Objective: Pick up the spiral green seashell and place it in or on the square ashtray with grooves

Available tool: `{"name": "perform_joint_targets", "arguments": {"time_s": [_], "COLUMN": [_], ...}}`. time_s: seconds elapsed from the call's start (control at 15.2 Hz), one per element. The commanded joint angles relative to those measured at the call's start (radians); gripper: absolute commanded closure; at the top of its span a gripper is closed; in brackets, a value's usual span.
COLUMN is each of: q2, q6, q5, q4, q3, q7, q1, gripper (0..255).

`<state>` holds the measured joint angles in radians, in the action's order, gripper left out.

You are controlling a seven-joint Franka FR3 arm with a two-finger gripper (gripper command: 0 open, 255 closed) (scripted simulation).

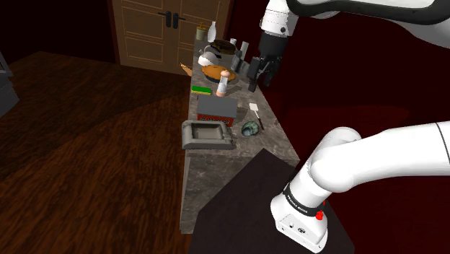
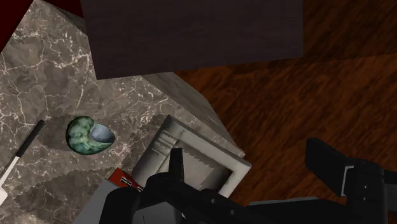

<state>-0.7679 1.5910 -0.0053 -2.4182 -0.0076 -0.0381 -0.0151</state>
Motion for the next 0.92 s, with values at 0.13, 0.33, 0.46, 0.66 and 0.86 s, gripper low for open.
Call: {"name": "perform_joint_targets", "arguments": {"time_s": [0.13,0.33,0.46,0.66,0.86], "q2": [0.008,0.031,0.055,0.103,0.167], "q6": [0.053,0.136,0.194,0.286,0.383], "q5": [-0.027,-0.069,-0.097,-0.140,-0.182], "q4": [-0.046,-0.108,-0.143,-0.185,-0.216], "q3": [-0.024,-0.063,-0.090,-0.131,-0.174], "q7": [0.032,0.079,0.110,0.153,0.196], "q1": [-0.012,-0.031,-0.045,-0.067,-0.090], "gripper": [0,0,0,0,0]}}
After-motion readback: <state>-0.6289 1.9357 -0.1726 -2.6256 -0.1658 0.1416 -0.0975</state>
